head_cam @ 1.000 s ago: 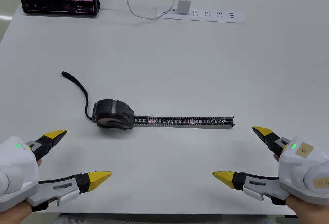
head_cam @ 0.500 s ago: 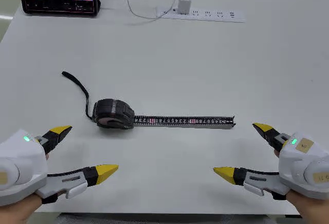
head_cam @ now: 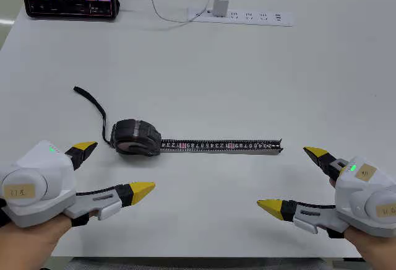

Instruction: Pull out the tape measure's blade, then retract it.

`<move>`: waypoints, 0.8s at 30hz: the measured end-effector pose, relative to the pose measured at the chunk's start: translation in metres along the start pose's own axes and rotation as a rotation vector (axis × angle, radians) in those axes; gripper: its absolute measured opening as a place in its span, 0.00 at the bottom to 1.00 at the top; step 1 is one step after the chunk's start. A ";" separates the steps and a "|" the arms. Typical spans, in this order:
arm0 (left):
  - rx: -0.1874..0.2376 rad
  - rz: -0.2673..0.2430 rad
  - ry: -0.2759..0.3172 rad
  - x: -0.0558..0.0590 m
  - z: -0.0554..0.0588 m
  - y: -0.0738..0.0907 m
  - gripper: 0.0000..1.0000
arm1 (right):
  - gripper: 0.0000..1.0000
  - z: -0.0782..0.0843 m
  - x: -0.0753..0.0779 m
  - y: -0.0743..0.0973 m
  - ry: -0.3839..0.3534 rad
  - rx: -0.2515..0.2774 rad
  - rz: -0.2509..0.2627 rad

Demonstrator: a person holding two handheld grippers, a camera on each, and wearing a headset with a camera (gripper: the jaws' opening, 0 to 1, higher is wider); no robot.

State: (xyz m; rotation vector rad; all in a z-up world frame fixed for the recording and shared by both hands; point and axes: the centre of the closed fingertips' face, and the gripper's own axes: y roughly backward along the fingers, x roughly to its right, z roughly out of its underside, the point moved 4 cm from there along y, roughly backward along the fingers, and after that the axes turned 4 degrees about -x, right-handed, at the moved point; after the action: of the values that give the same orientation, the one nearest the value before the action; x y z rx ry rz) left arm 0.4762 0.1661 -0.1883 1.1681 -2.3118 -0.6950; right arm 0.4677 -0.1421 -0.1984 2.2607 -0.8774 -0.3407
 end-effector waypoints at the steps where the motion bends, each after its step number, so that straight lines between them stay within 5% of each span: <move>1: 0.001 0.002 0.001 0.000 -0.001 -0.001 0.85 | 0.85 0.000 0.000 0.000 0.000 0.000 0.000; 24: 0.017 0.019 0.041 0.005 -0.011 -0.016 0.84 | 0.85 0.002 0.002 0.001 -0.006 -0.001 0.003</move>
State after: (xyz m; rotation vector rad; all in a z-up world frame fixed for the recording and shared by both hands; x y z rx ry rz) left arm 0.4895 0.1510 -0.1893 1.1563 -2.2961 -0.6398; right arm 0.4678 -0.1455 -0.1993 2.2585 -0.8838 -0.3461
